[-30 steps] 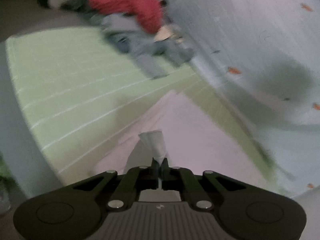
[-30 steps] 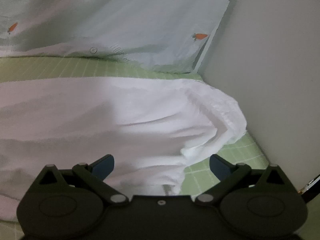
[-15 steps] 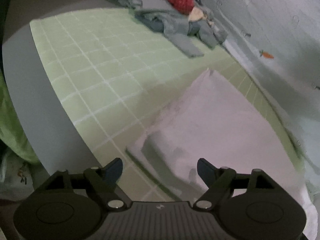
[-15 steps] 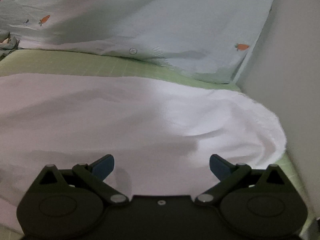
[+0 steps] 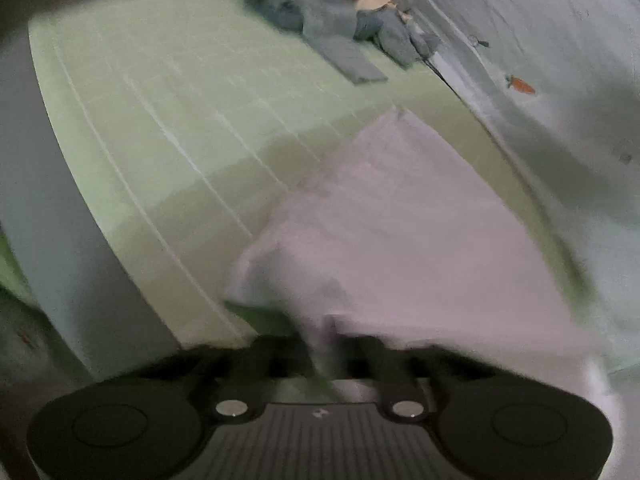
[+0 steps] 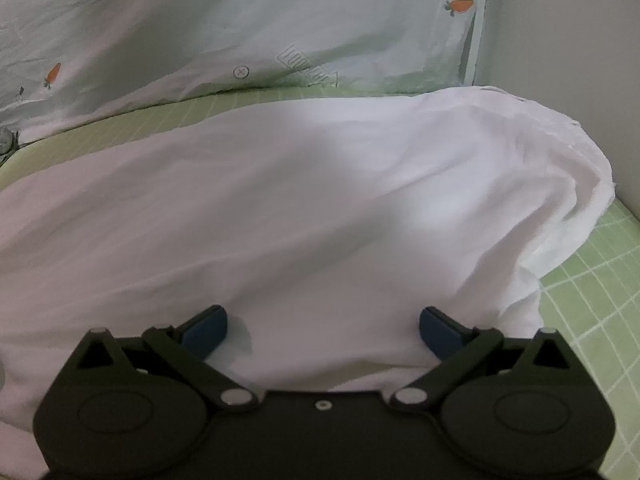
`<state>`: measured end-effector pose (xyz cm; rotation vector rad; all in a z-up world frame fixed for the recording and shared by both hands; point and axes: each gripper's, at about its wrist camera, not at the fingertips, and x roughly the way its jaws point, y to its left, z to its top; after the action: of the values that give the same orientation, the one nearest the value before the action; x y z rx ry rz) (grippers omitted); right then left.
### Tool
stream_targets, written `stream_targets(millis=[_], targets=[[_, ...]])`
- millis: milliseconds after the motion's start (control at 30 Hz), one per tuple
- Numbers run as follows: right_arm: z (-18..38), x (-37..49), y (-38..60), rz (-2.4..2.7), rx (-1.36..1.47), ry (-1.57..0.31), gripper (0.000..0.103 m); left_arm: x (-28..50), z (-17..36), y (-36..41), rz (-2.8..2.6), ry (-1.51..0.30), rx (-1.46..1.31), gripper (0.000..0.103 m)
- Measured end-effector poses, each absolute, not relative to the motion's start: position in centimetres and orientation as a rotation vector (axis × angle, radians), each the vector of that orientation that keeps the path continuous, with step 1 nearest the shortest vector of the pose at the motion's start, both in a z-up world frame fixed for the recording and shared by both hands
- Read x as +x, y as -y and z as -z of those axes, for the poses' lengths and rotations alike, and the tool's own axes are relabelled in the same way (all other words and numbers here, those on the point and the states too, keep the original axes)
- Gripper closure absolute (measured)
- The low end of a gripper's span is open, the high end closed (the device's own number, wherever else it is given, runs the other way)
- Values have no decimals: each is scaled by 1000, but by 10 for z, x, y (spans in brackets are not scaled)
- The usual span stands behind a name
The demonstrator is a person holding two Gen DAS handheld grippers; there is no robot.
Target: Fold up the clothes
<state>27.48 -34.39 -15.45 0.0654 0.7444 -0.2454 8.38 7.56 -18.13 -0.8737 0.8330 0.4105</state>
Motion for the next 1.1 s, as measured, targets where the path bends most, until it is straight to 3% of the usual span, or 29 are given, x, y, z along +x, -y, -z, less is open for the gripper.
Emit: stream_targets(millis=[233,400,533,633,733,833,900,1033,1100], targets=[[159,274,346,233,62,-735,0,86,147,-84,-322,-636,-979,101],[160,271,348,221,60,-725,0,123,106,-59,-158,-569,-878,102],[160,269,349,212,57,-718,0,163,85,-15,27,-598,-760,102],[160,269,351,200,54,-716,0,194,90,31,203,-724,-640,100],[160,270,352,190,52,-720,0,219,119,69,297,-921,-532,88],[156,275,354,185,55,-749,0,233,148,88,284,-1092,-501,86],[149,282,354,180,52,-795,0,233,146,79,287,-1084,-549,83],[124,287,352,136,96,-788,2,229,130,56,213,-1005,-601,50],[110,291,347,80,145,-754,2,225,127,41,124,-982,-613,47]])
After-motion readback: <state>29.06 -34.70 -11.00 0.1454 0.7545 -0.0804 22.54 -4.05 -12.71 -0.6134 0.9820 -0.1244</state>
